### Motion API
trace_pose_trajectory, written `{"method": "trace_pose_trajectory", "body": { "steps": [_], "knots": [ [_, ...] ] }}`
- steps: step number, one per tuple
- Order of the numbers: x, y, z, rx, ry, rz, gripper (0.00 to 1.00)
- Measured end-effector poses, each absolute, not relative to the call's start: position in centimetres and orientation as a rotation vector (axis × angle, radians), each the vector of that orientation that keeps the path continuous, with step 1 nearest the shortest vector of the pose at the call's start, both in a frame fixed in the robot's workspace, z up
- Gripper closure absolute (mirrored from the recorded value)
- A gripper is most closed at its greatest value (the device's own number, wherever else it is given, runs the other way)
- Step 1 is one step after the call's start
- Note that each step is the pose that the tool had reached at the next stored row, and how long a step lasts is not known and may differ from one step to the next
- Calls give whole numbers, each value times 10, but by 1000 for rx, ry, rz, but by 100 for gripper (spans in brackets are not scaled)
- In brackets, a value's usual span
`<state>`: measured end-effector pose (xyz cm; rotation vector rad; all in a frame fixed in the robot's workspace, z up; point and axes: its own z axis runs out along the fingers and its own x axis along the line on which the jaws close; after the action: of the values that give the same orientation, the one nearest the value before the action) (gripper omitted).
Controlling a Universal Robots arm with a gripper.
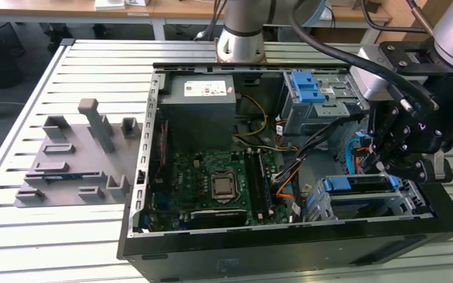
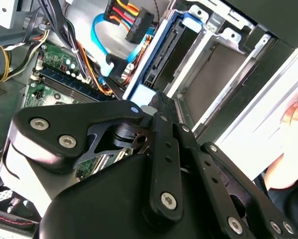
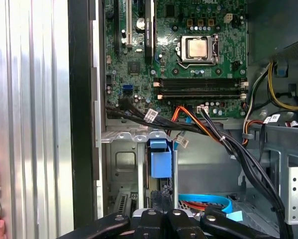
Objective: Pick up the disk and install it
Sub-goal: 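Insert the first disk wire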
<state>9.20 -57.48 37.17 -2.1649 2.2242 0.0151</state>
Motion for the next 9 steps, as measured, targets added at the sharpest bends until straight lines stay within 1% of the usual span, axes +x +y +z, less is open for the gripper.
{"method": "trace_pose_trajectory", "body": {
  "steps": [9],
  "knots": [
    [102,-573,372,-2165,2224,15,89]
  ]
}}
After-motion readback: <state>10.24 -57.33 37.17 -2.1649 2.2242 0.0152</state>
